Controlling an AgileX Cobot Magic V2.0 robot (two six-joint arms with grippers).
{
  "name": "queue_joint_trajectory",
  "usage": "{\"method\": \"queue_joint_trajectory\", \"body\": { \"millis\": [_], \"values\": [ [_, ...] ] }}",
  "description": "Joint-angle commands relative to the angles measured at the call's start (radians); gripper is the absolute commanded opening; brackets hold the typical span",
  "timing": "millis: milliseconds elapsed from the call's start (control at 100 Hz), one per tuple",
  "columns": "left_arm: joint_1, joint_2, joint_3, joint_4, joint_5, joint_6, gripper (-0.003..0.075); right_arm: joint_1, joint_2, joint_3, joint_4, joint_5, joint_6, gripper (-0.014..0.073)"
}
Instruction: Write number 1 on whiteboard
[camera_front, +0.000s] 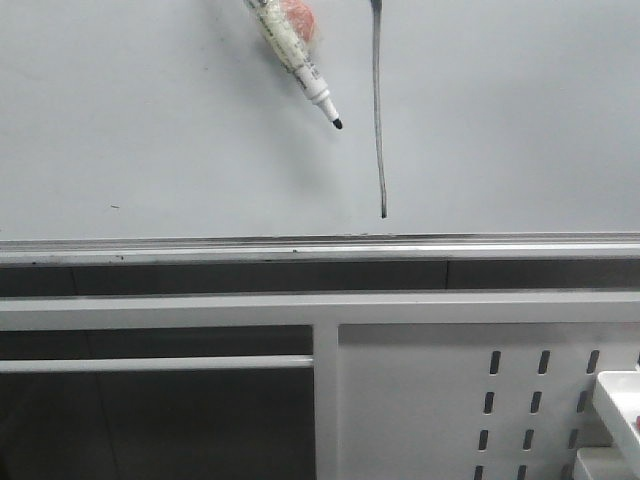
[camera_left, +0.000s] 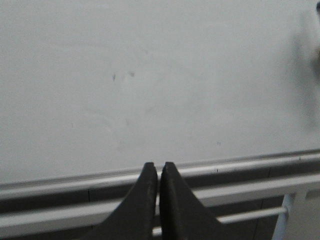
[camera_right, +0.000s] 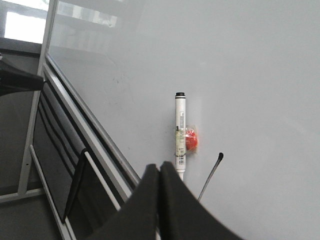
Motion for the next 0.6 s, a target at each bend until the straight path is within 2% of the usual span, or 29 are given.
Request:
{"method": "queue_joint_trajectory", "body": {
  "millis": [0, 140, 590],
  "values": [
    [0.027, -0.021, 0.032, 0.001, 0.053, -0.02, -0.002, -0.005, 0.012, -0.024, 0.006, -0.063, 0.003, -0.0059],
    [0.042, -0.021, 0.032, -0.001, 0.182, -0.027, -0.002, -0.005, 0.012, -0.024, 0.006, -0.063, 0.003, -0.0059],
    [0.042, -0.021, 0.034, -0.004, 0.182, -0.031, -0.002, -0.005, 0.012, -0.024, 0.006, -0.063, 0.003, -0.0059]
  ]
}}
